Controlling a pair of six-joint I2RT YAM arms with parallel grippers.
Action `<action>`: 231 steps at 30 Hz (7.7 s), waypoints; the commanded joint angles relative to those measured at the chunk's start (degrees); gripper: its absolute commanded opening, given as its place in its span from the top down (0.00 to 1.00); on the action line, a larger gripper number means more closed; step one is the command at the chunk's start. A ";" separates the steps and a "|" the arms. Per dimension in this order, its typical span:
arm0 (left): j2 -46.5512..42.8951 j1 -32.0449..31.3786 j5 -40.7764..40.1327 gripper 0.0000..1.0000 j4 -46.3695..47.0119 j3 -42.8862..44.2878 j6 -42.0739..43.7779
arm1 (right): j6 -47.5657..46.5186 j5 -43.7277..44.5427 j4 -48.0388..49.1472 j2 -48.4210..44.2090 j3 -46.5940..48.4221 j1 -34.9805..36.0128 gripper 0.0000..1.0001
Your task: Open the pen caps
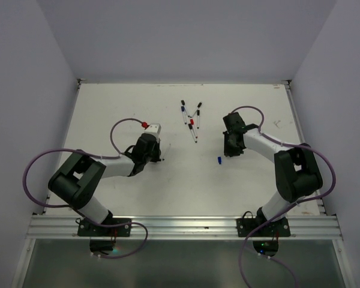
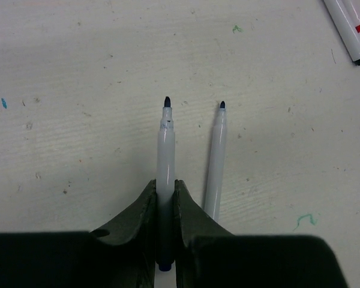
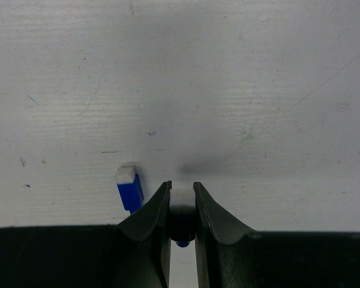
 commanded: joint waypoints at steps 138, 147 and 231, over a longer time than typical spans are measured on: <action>-19.02 0.01 26.21 0.57 14.43 -0.27 -28.39 | 5.69 -25.61 41.48 -14.58 -7.77 14.93 1.00; -15.94 -0.16 26.92 0.58 17.33 0.35 -29.70 | 7.89 -28.86 44.39 -17.92 -10.50 15.28 1.00; -17.17 -4.38 34.83 1.00 11.97 2.81 -15.64 | 7.36 -20.60 33.75 -15.90 1.55 18.35 0.65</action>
